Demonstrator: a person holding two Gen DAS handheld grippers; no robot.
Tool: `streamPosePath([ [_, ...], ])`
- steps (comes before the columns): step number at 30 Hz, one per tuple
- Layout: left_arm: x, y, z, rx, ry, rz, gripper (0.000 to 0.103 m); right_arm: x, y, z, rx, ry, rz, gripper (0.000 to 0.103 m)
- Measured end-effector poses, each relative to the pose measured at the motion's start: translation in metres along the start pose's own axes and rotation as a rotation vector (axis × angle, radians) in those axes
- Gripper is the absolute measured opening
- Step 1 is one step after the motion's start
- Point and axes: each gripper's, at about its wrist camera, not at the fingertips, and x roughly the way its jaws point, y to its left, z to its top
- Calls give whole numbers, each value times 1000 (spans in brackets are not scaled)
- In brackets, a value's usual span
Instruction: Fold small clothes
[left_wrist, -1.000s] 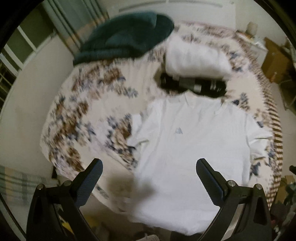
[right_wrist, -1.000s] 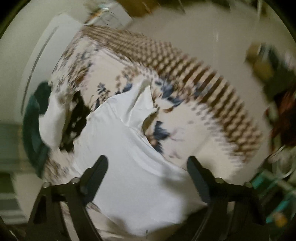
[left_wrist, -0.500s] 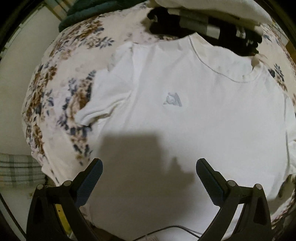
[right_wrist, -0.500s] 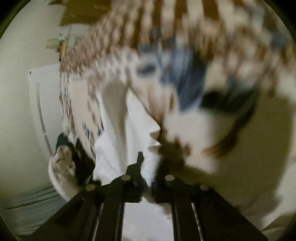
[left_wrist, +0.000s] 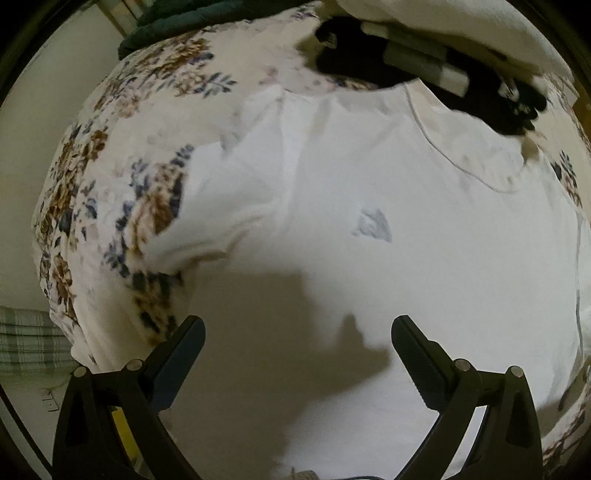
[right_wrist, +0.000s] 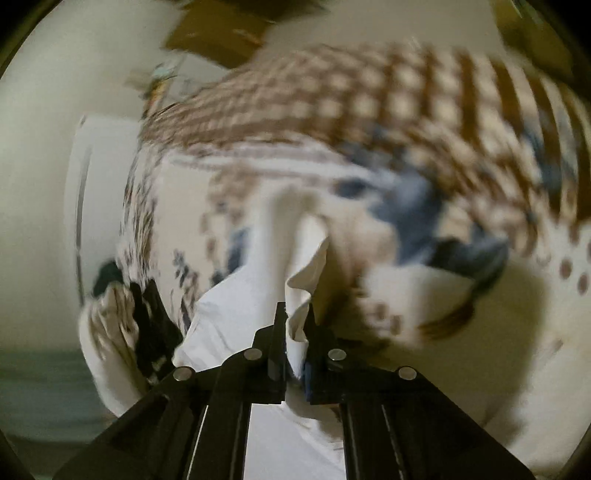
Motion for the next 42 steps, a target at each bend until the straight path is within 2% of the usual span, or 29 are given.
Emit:
streamPosePath([
  [3,-1,19,2,-16,-24,14,103,-14,64,-25,-291,-47,-85,5],
  [6,-1,41,3,-34,-46,35,103,-3,141,-88,-700,-37,-164,5],
  [7,1,47,2,-39,-48,40,103,1,151,-106,-779,-29,-174,5],
  [9,5,63,1,-51,-44,53,103,24,174,-168,-1020,39,-211,5],
  [11,12,79,-2,-65,-29,65,103,52,178,-221,-1196,128,-265,6],
  [12,14,85,-3,-74,-24,69,103,61,170,-238,-1245,173,-292,7],
  [13,16,93,-5,-83,-19,72,103,76,162,-256,-1282,267,-323,11],
  [15,19,110,-7,-105,-13,73,103,87,152,-268,-1252,394,-332,30],
  [16,20,118,-8,-115,-10,70,103,77,146,-263,-1176,413,-292,34],
  [18,24,133,-7,-138,-6,47,103,61,139,-253,-1083,409,-256,54],
  [20,31,148,-3,-170,8,-1,103,39,129,-232,-964,389,-226,58],
  [23,51,175,6,-297,68,-167,103,24,117,-209,-868,373,-254,60],
  [26,77,201,14,-491,112,-387,103,28,111,-193,-816,377,-293,60],
  [28,101,210,19,-610,171,-520,101,29,103,-190,-773,384,-307,60],
  [30,120,211,22,-683,199,-603,98,32,101,-185,-736,387,-306,60],
  [31,127,210,23,-711,211,-620,96,32,100,-184,-718,385,-305,60],
  [32,134,210,26,-740,213,-637,93,31,99,-183,-706,381,-308,60],
  [34,138,210,31,-777,188,-648,65,32,100,-184,-688,373,-307,60],
  [35,136,209,35,-776,169,-644,28,32,100,-185,-682,370,-306,60],
  [36,130,207,41,-760,147,-636,1,31,100,-185,-677,365,-308,60],
  [38,113,203,52,-716,66,-595,3,29,101,-186,-674,350,-311,60],
  [41,69,182,71,-533,-100,-484,3,31,104,-189,-677,337,-319,60],
  [42,54,173,75,-469,-152,-473,3,29,103,-187,-677,334,-322,60],
])
